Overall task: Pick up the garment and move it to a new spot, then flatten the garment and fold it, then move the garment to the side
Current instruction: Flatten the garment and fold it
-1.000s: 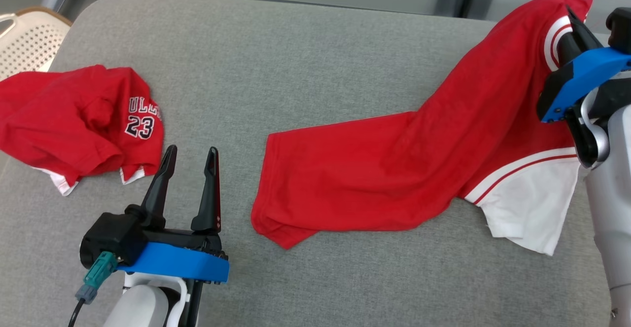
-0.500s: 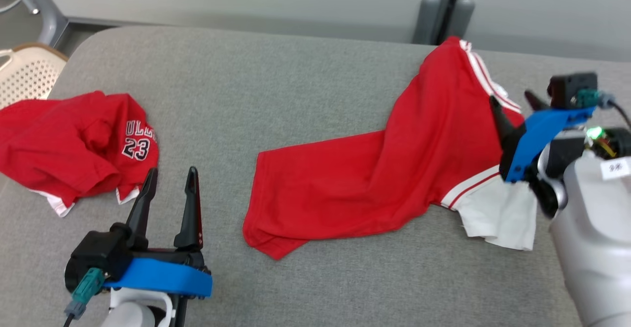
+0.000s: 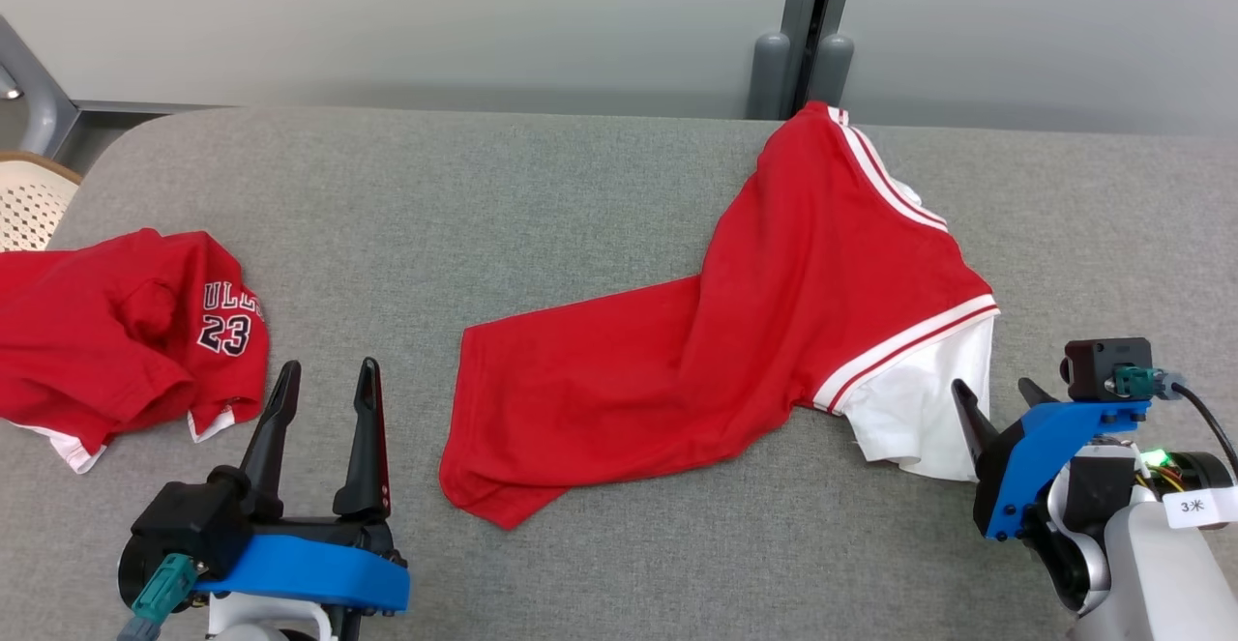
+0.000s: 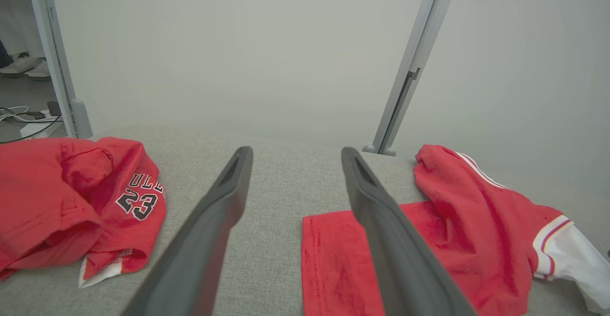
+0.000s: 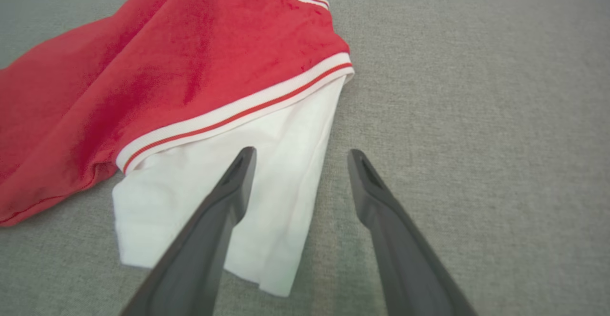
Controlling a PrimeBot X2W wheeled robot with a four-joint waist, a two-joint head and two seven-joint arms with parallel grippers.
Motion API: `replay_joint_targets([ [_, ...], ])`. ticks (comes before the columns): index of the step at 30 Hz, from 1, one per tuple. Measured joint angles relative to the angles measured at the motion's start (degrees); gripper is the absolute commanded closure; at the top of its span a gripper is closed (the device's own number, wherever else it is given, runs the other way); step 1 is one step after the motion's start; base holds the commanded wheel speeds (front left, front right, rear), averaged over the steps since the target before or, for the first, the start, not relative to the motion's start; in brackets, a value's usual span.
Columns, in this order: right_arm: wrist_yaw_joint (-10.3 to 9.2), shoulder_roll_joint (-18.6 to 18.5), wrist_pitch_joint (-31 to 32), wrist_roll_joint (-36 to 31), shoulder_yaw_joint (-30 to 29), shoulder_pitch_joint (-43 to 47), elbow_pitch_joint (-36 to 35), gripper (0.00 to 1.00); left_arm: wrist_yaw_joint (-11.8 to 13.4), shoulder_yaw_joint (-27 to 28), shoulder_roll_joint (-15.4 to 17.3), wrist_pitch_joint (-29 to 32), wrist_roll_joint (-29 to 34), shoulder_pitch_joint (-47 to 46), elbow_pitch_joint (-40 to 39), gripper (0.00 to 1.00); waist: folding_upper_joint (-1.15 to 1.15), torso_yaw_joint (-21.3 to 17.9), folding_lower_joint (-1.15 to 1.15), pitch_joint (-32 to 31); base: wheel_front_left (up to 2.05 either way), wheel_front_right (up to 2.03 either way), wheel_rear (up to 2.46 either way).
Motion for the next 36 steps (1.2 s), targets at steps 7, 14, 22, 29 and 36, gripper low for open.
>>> replay_joint_targets([
  [7, 0.01, 1.60, 3.57, -2.61, -2.16, 0.68, -2.07, 0.00, 0.02, -0.57, 0.00, 0.31, 0.01, -0.77, -0.25, 0.00, 0.00, 0.18, 0.00, 1.45, 0.00, 0.00, 0.00],
  [14, 0.01, 1.99, 4.93, -4.71, -4.49, -0.98, 0.66, 0.01, -0.10, -1.09, -0.15, 0.30, 0.00, -1.41, 0.10, 0.00, 0.00, 1.32, 0.00, 2.74, 0.00, 0.00, 0.00],
  [22, 0.01, 1.76, 5.32, -5.78, -6.93, -2.80, 4.34, 1.00, -0.27, -1.09, 0.13, 0.22, -0.07, -1.53, 0.52, 0.00, 0.00, 1.75, 0.01, 3.03, 0.00, 0.00, 0.00],
  [29, 0.01, 1.89, 2.49, -3.96, -10.25, -0.78, 1.16, 1.00, 0.22, -1.05, 0.55, 0.31, -0.20, -1.08, 0.53, 0.00, 0.00, 0.26, 0.01, 1.37, 0.00, 0.00, 0.00],
  [36, 0.01, 2.25, 2.96, -2.38, -14.32, 6.78, -7.88, 1.00, 0.56, -0.69, 0.96, 0.31, -0.97, 0.11, 0.32, 0.00, 0.00, -2.51, 0.01, -0.44, 0.00, 0.00, 0.00],
])
